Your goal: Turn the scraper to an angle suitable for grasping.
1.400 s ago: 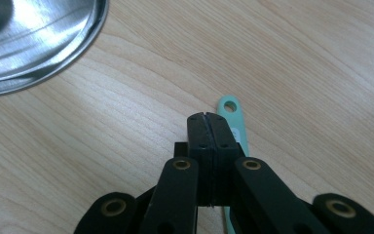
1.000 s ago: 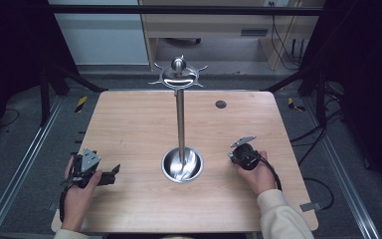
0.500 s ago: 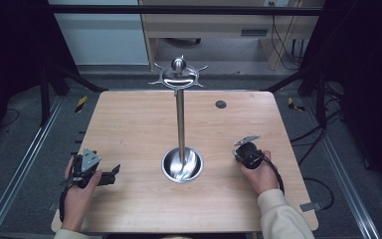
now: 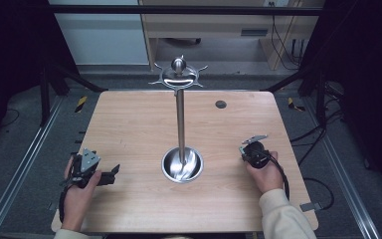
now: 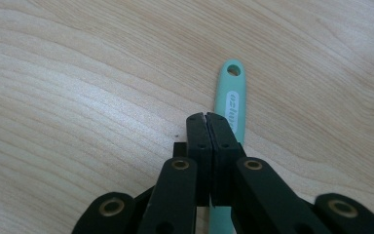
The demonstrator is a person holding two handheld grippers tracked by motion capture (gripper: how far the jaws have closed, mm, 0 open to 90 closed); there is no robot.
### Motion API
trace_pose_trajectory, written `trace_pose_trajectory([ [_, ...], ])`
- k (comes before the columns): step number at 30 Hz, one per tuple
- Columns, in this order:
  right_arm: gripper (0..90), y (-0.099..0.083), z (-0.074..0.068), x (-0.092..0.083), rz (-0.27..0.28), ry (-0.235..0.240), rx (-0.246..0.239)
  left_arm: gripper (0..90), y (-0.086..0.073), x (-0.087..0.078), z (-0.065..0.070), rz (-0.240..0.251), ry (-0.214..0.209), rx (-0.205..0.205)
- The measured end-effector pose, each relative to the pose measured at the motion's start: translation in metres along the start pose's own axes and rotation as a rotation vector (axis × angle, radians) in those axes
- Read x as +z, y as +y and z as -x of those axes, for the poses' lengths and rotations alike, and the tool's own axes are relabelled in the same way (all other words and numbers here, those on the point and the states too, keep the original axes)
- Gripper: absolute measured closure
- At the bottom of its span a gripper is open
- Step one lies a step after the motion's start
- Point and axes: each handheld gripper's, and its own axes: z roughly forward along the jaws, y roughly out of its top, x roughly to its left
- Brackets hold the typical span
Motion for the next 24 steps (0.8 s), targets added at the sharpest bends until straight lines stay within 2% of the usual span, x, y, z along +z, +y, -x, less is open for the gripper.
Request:
trace_pose_trajectory([
  [4,88.7,0.003,-0.003,-0.007,0.035,0.003,0.005,2.9,-0.002,-0.002,-0.001,0.006,0.003,-0.012],
  [7,87.3,0.009,-0.004,-0.014,0.041,-0.004,-0.014,2.9,-0.003,-0.003,-0.001,0.002,0.007,-0.012],
  [12,84.3,0.021,0.0,-0.022,0.031,-0.005,0.002,2.9,-0.002,-0.003,0.002,0.003,0.001,0.001],
  [15,80.6,0.029,0.006,-0.024,-0.013,0.004,0.011,2.9,-0.002,-0.002,0.003,-0.001,-0.001,0.009],
  [18,77.9,0.034,0.013,-0.022,-0.066,-0.01,0.021,2.9,-0.002,-0.002,0.002,-0.004,0.0,0.004],
  [24,71.8,0.038,0.021,-0.01,-0.15,0.024,0.046,2.9,-0.002,-0.002,0.003,-0.006,-0.001,0.011],
])
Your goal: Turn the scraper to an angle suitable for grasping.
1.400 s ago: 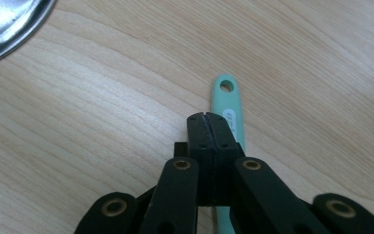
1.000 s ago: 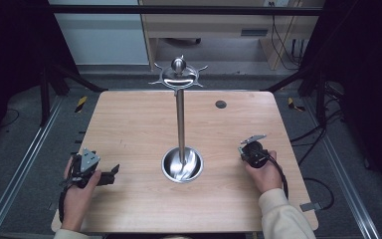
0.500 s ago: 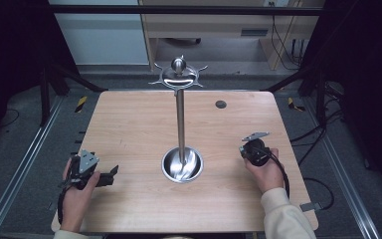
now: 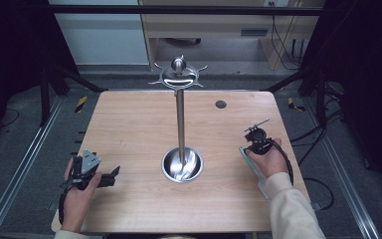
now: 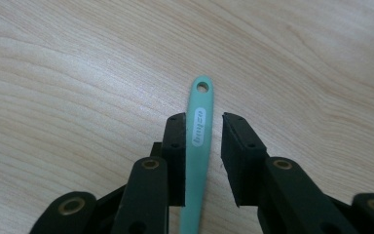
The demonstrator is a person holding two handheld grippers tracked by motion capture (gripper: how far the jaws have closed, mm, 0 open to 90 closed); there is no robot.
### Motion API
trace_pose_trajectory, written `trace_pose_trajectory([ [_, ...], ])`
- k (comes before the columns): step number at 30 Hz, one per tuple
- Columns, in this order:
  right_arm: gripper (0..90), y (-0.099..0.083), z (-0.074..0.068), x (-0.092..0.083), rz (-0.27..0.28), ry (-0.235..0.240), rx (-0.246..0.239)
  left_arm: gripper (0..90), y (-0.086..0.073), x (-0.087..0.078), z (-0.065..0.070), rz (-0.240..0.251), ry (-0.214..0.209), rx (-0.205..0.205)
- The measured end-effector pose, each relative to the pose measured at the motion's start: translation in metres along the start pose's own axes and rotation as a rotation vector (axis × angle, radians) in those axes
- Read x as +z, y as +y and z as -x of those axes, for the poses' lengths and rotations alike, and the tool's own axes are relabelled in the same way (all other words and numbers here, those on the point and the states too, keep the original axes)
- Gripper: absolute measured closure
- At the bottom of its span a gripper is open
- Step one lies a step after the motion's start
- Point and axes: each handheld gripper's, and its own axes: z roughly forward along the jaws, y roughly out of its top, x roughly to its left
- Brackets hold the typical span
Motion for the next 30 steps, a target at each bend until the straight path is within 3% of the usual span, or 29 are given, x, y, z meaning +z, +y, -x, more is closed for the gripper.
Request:
trace_pose_trajectory([
  [10,67.4,0.003,0.0,0.014,-0.05,0.009,0.011,2.9,0.0,0.0,0.0,0.001,0.0,-0.003],
  [15,67.2,0.005,0.003,0.022,-0.083,0.013,0.042,2.9,0.0,0.001,0.001,-0.004,-0.003,0.005],
  [30,73.4,0.007,0.003,0.028,-0.092,0.021,0.052,2.9,0.0,0.001,0.002,-0.008,-0.005,0.01],
])
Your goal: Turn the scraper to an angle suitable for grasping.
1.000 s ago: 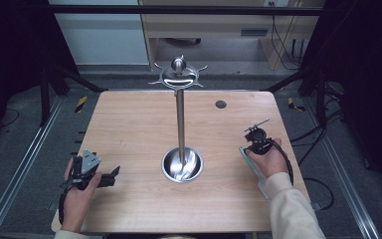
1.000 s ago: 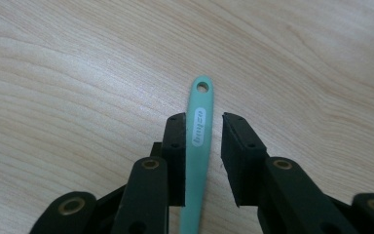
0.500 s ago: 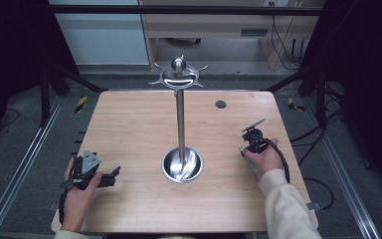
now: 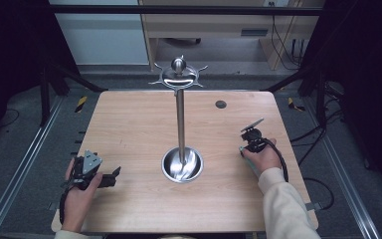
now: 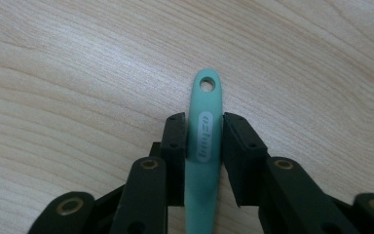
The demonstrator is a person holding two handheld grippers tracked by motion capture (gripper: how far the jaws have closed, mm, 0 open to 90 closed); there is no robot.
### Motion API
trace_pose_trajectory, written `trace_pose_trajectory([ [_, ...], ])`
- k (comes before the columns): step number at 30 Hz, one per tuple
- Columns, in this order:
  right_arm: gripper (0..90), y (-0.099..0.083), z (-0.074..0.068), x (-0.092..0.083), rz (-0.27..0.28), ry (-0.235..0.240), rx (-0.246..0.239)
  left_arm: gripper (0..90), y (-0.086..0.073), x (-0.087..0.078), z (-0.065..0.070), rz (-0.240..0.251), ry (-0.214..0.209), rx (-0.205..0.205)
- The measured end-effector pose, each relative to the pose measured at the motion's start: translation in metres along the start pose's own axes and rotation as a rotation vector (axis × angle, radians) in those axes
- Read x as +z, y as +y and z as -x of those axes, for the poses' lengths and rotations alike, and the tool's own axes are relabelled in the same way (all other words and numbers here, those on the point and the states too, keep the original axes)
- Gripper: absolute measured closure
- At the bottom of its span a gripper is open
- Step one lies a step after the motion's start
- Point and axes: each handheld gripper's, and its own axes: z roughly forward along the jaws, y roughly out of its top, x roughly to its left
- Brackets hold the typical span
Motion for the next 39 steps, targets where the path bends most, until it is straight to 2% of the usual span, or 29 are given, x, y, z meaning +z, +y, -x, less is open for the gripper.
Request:
trace_pose_trajectory([
  [6,73.9,0.0,0.0,0.0,-0.003,0.004,0.009,2.9,0.0,0.001,-0.001,-0.002,-0.001,-0.002],
  [7,74.1,0.0,-0.002,-0.002,-0.006,0.018,0.006,3.0,0.0,0.001,-0.001,-0.007,0.0,0.001],
  [15,74.3,-0.002,-0.003,-0.021,0.061,0.018,-0.011,3.0,-0.001,0.001,0.0,-0.011,-0.001,-0.002],
  [17,74.4,-0.003,-0.004,-0.032,0.059,0.024,-0.009,3.0,-0.001,0.0,0.0,-0.012,-0.001,-0.003],
  [18,74.4,-0.002,-0.003,-0.036,0.073,0.022,-0.027,3.0,-0.001,0.001,-0.001,-0.01,-0.003,-0.005],
  [24,74.4,0.0,-0.004,-0.056,0.12,0.026,-0.036,3.0,-0.001,0.003,0.0,-0.021,-0.005,0.003],
  [26,74.4,0.002,-0.005,-0.07,0.157,0.023,-0.045,3.0,-0.001,0.003,0.0,-0.018,-0.003,0.003],
  [28,74.4,0.003,-0.006,-0.075,0.17,0.022,-0.052,3.0,-0.001,0.002,0.001,-0.013,-0.001,0.0],
  [29,74.5,0.005,-0.007,-0.086,0.199,0.016,-0.069,3.0,-0.001,0.002,0.0,-0.014,-0.001,0.002],
  [30,74.5,0.005,-0.007,-0.086,0.199,0.016,-0.069,3.0,-0.001,0.002,0.0,-0.015,-0.001,0.0],
  [32,74.5,0.007,-0.009,-0.098,0.224,0.016,-0.078,3.0,-0.001,0.002,0.0,-0.017,-0.003,0.0],
  [33,74.4,0.01,-0.011,-0.11,0.251,0.013,-0.09,3.0,-0.001,0.002,0.0,-0.017,-0.003,0.001],
  [37,74.5,0.015,-0.016,-0.132,0.309,0.011,-0.109,3.0,-0.001,0.002,0.0,-0.015,-0.004,-0.001],
  [38,74.5,0.015,-0.016,-0.132,0.309,0.011,-0.109,3.0,-0.001,0.002,0.0,-0.012,-0.003,-0.004],
  [39,74.4,0.017,-0.018,-0.141,0.333,0.014,-0.121,3.0,-0.001,0.002,0.0,-0.011,-0.001,-0.005],
])
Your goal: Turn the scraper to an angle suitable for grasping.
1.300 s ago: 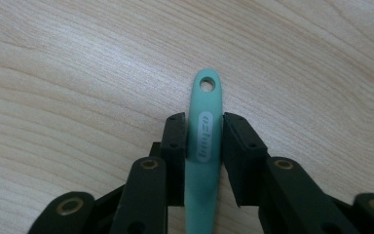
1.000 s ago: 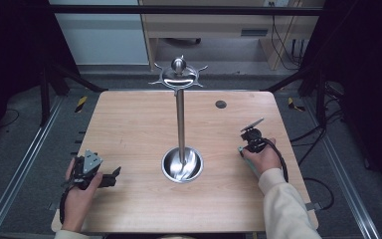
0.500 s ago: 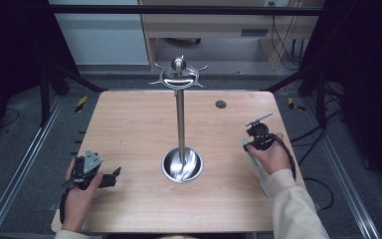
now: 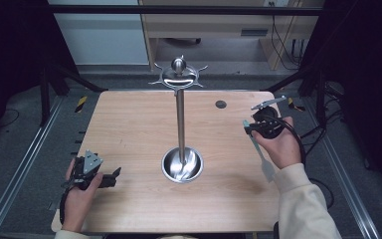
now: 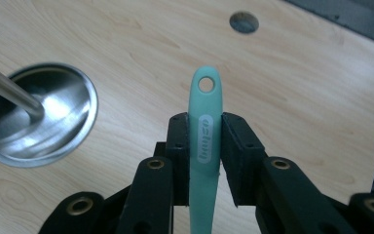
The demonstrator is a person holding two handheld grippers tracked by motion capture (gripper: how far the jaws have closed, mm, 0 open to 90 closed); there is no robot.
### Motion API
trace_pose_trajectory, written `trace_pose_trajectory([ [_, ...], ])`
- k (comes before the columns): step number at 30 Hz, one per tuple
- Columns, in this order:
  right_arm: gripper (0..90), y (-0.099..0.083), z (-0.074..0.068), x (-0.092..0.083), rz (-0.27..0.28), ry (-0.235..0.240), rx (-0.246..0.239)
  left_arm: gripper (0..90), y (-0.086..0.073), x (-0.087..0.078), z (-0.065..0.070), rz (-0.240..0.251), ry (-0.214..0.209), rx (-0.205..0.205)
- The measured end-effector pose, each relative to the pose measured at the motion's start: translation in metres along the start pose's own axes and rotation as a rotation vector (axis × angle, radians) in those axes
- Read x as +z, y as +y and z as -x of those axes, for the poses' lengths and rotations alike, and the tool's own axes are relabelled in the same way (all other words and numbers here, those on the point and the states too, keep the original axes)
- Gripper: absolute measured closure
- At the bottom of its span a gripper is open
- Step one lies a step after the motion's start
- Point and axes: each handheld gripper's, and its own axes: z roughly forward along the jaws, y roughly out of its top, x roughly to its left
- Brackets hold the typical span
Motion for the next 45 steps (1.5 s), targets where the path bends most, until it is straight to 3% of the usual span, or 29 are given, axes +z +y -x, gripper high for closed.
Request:
trace_pose_trajectory([
  [15,74.4,0.016,-0.011,-0.035,0.111,0.045,-0.037,3.0,0.0,-0.001,-0.001,0.005,0.0,-0.009],
  [16,74.4,0.018,-0.012,-0.041,0.136,0.069,-0.027,3.0,0.0,-0.002,-0.002,0.005,-0.001,-0.008],
  [24,74.3,0.03,-0.023,-0.06,0.217,0.092,-0.041,3.0,0.0,-0.003,-0.003,0.011,-0.002,-0.02],
  [35,74.3,0.04,-0.037,-0.071,0.307,0.134,-0.043,3.0,0.0,-0.004,-0.003,0.018,-0.01,-0.017],
  [40,74.3,0.044,-0.047,-0.075,0.348,0.128,-0.065,3.0,-0.001,-0.002,-0.004,0.012,-0.003,-0.023],
  [45,74.3,0.034,-0.053,-0.078,0.399,0.111,-0.056,3.0,-0.002,-0.001,-0.004,-0.004,-0.004,-0.021],
])
